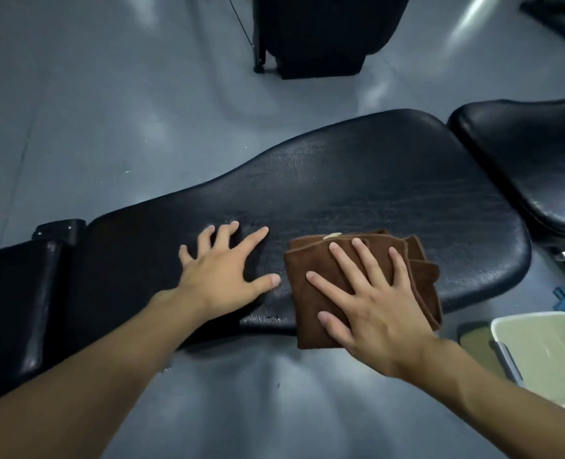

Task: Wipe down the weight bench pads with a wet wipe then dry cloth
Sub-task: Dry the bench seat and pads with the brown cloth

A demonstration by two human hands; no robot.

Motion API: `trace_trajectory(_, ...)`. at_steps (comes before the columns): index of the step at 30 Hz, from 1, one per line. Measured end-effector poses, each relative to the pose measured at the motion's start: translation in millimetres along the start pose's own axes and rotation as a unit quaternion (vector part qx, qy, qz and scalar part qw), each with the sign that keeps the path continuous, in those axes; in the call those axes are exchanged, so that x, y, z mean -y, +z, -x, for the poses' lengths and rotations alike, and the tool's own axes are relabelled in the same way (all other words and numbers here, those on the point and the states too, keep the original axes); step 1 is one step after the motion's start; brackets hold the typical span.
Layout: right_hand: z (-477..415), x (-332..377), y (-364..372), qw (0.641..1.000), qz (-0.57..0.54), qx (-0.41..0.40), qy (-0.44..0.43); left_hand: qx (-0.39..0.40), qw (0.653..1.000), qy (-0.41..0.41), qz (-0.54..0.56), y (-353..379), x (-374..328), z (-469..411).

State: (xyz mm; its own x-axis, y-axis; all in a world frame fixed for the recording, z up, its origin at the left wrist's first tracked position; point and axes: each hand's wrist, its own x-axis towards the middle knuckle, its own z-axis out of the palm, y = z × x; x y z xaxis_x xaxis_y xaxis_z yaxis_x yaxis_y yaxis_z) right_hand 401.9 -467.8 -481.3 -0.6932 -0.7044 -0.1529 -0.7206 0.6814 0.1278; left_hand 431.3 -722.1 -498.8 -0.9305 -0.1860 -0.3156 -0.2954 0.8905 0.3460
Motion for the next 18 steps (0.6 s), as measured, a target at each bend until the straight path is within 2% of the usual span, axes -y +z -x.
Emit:
trace_trajectory(2, -17, 1, 3, 1.0, -0.001, -0.027, 0.005, -0.067, 0.997, 0.032, -0.002, 1, 21, -3)
trace_trajectory(5, -64, 2, 0, 0.998, -0.006, -0.063, 0.027, -0.104, 0.992, 0.062, -0.025, 4, 35, -17)
trace_trajectory(9, -158, -7, -11, 0.997, -0.017, -0.047, 0.065, -0.167, 0.981, 0.096, -0.031, 1, 50, -30)
trace_trajectory(14, -247, -10, -27, 0.996, -0.019, -0.018, 0.084, -0.154, 0.98, 0.114, -0.052, 2, 60, -38)
trace_trajectory(18, -250, -5, -27, 0.996, -0.008, -0.023, 0.089, -0.145, 0.981, 0.128, -0.026, 3, 64, -39)
